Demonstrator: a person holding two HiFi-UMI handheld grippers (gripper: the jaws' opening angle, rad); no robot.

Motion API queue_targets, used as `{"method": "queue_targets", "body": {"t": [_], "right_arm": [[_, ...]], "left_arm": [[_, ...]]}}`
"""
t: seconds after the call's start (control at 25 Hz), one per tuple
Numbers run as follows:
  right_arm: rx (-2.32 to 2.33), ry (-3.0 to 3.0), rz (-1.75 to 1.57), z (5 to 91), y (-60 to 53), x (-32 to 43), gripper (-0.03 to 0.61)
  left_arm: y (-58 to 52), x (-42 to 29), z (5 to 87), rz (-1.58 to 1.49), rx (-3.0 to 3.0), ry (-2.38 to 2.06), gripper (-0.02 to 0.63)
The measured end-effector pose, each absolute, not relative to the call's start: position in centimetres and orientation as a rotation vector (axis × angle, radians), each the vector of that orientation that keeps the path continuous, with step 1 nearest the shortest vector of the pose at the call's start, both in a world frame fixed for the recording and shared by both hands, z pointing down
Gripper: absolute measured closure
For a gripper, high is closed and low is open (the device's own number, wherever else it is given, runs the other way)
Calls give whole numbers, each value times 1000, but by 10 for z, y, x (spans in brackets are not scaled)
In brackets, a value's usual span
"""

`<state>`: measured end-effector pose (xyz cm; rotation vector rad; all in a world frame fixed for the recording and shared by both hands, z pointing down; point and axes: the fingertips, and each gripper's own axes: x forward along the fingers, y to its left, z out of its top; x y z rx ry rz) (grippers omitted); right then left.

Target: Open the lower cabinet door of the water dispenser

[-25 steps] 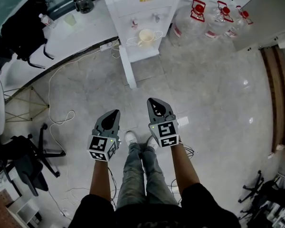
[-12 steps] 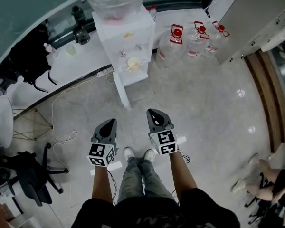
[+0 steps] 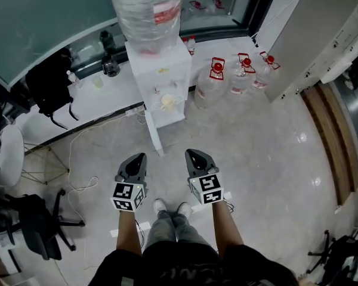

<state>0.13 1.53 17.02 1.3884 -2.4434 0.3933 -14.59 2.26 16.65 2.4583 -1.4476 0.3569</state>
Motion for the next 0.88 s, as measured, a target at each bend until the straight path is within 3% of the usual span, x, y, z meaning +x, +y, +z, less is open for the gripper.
{"method": "queue_targets", "body": {"t": [0.88], "right_arm": [[1475,-2498,238,70,57,43,566]], "left_arm": [[62,-142,60,226,2506,-1584,604]]}}
